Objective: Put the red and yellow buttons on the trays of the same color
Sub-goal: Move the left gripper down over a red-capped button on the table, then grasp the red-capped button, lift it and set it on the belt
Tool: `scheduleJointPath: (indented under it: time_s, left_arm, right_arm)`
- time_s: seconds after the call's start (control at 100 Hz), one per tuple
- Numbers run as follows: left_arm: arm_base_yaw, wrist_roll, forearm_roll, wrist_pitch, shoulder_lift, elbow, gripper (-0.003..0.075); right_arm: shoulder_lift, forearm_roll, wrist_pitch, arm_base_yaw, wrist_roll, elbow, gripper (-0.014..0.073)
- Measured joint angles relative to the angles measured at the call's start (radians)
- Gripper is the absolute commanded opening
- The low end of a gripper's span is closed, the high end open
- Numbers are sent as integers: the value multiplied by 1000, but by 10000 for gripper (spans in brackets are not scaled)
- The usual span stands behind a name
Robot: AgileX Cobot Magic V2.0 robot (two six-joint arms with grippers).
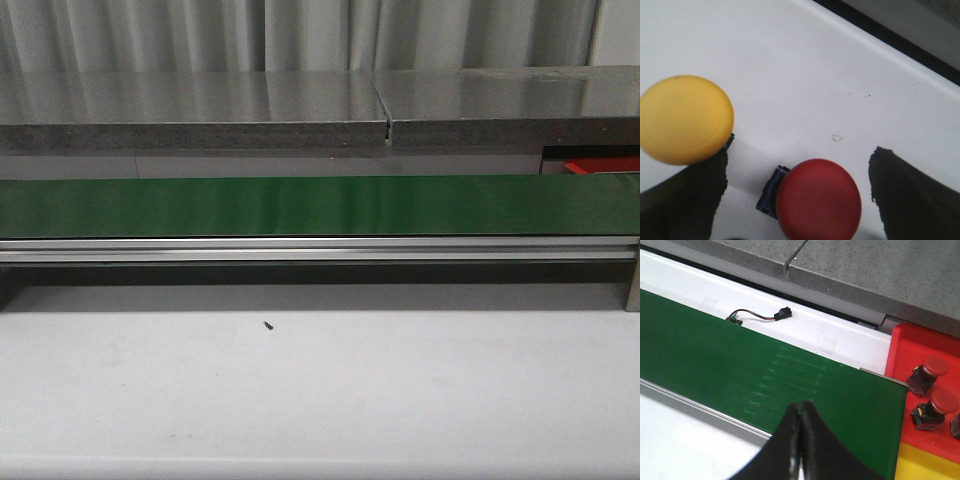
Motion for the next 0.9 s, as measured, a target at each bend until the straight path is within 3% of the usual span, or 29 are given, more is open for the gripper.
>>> scheduleJointPath:
  time_s: [0.14, 0.33, 0.43, 0.73, 0.9]
  left_arm:
    - [0, -2, -2, 18, 16, -4, 467]
    - [0, -2, -7, 36, 16, -13, 169]
    - [0, -2, -16, 55, 16, -28, 69]
    - [-9, 27, -27, 180, -103, -38, 32]
    - [-44, 67, -28, 171, -237, 43, 32]
  right_arm:
    - [0, 0, 0, 0, 0, 0, -98]
    - [0, 0, 0, 0, 0, 0, -98]
    - [0, 0, 0, 0, 0, 0, -98]
    - [0, -2, 0, 0, 0, 0, -98]
    - [0, -2, 0, 0, 0, 0, -98]
